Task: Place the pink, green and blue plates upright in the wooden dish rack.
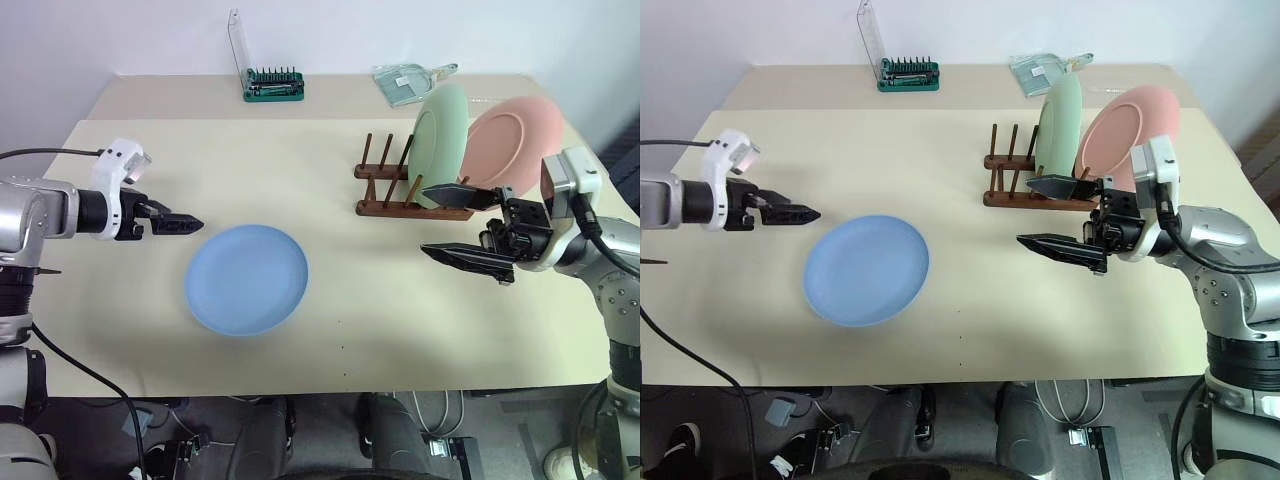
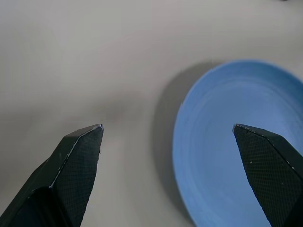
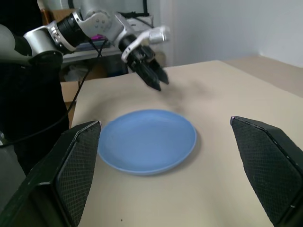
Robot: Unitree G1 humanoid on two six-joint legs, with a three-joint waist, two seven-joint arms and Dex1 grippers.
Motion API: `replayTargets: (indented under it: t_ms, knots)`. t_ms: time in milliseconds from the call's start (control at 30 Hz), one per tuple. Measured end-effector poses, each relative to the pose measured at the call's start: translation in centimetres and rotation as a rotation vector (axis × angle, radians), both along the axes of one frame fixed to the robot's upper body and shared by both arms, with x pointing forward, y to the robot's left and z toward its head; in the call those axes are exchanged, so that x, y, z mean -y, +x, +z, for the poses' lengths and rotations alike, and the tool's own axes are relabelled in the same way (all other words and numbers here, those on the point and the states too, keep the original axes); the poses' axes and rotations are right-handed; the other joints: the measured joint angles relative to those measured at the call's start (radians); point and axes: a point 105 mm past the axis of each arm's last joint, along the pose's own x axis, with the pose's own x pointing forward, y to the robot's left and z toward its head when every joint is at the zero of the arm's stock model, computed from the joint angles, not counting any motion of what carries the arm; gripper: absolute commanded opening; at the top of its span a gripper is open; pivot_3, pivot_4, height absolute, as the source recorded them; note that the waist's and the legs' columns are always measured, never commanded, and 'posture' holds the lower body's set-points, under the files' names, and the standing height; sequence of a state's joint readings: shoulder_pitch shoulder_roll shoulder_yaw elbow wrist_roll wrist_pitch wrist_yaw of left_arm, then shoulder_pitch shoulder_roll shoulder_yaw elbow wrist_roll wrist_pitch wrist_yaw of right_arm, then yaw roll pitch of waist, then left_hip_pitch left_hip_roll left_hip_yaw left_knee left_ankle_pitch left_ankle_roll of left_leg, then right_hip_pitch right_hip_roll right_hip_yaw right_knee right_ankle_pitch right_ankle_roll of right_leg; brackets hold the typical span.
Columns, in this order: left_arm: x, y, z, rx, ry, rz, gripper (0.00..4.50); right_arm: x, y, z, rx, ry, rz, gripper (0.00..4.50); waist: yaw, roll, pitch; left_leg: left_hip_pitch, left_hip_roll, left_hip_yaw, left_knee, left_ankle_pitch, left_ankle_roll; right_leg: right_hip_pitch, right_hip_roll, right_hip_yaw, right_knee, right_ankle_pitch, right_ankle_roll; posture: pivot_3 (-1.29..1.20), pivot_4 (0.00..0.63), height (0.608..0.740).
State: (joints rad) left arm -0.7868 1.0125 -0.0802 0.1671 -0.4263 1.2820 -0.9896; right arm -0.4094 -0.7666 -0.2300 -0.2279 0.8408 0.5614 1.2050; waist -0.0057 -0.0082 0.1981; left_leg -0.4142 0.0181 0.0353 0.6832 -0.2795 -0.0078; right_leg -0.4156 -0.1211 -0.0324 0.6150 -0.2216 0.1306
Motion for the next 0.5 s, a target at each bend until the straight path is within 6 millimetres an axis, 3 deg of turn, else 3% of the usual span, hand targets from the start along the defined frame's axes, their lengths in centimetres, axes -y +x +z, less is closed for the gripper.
replayTargets:
  t_ms: [167,400,500]
  knots:
    - [0.3,-0.5,-2.0,-0.212,-0.019,0.061,4.50,-0.2,0.4,0.0,-0.002,-0.005,0.001,4.47,-0.004,-0.001,0.000,0.000,0.000,0.000,0.000,0.000,0.000,-0.001,0.000,0.000,0.001,0.000,0.000,0.00,0.150,0.724]
    - [1.2,-0.5,-3.8,-0.370,-0.018,0.069,4.50,-0.2,0.6,0.0,-0.005,-0.001,-0.014,4.47,-0.002,-0.001,0.000,-0.002,0.000,0.000,0.000,0.000,0.000,-0.002,0.000,0.000,0.001,0.000,0.000,0.00,0.150,0.724]
    - [1.4,-0.2,-4.1,-0.375,-0.026,0.070,3.66,-0.1,0.7,0.0,-0.006,0.000,-0.026,4.50,-0.001,0.000,0.000,-0.002,0.000,0.000,0.000,0.000,0.000,-0.002,0.000,0.000,0.001,0.000,0.000,0.00,0.150,0.724]
